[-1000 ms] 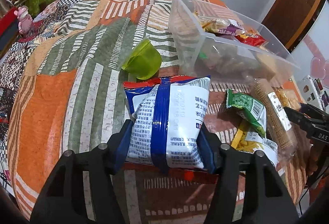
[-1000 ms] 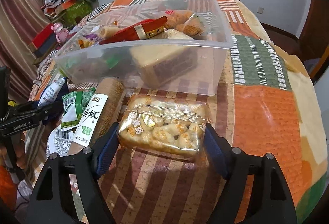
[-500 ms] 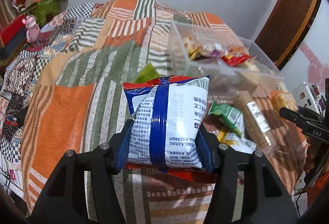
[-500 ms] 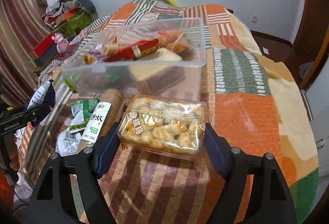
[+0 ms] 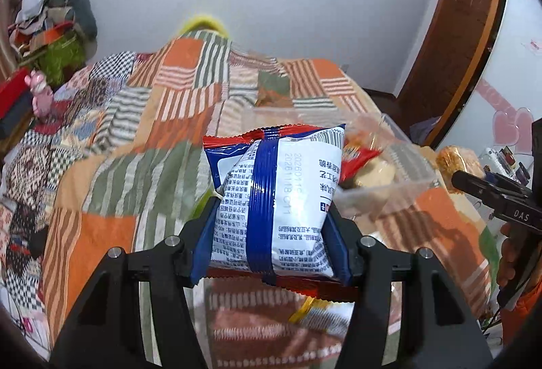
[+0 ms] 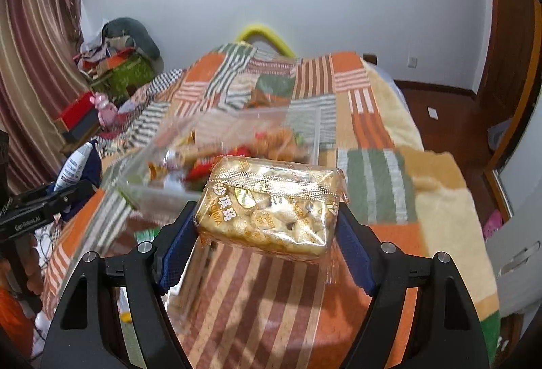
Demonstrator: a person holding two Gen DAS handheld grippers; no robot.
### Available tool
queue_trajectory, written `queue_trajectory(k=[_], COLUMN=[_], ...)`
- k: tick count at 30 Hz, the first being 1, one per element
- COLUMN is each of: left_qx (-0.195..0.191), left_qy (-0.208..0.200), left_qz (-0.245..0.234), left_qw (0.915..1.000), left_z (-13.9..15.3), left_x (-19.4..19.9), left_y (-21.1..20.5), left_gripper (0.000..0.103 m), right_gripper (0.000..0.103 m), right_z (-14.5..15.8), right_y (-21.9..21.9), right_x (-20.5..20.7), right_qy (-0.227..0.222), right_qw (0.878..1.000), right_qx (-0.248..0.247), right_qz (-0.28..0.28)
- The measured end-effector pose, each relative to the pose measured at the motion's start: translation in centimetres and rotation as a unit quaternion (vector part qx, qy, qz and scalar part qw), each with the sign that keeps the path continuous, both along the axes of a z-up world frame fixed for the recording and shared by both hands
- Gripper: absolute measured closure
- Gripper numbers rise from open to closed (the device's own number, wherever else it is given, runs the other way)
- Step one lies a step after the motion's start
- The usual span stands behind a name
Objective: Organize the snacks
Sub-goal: 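Carry the pastry tray into the clear box with the right gripper while the left carries the white bag in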
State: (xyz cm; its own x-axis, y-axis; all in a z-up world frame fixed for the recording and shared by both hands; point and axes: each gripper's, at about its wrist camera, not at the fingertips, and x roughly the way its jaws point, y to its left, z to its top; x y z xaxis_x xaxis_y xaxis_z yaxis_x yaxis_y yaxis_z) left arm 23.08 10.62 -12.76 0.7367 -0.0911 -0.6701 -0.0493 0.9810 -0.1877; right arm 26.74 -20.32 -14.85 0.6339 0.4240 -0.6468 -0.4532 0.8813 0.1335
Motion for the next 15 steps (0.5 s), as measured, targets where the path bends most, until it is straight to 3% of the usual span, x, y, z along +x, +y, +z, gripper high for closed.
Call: queue_trajectory(k=[8,15], left_qx=[0.008,0.002], left_qy=[-0.014,-0.003], left_qz=[-0.018,-0.025], left_qw=[0.9997,0.9997], left_z=[1.3,0.6], left_x=[3.5,6.8], left_y=[-1.4,-1.7], left_gripper=[0.046,0.046], right_gripper=[0.028,0.028], right_z=[0.8,0.5], right_y=[1.8,4.5], right_x=[2.2,4.6], right_qy=[-0.015,-0.008], right_qw=[1.0,1.0], right_qx=[0.003,0.001], right_qz=[0.006,0.026])
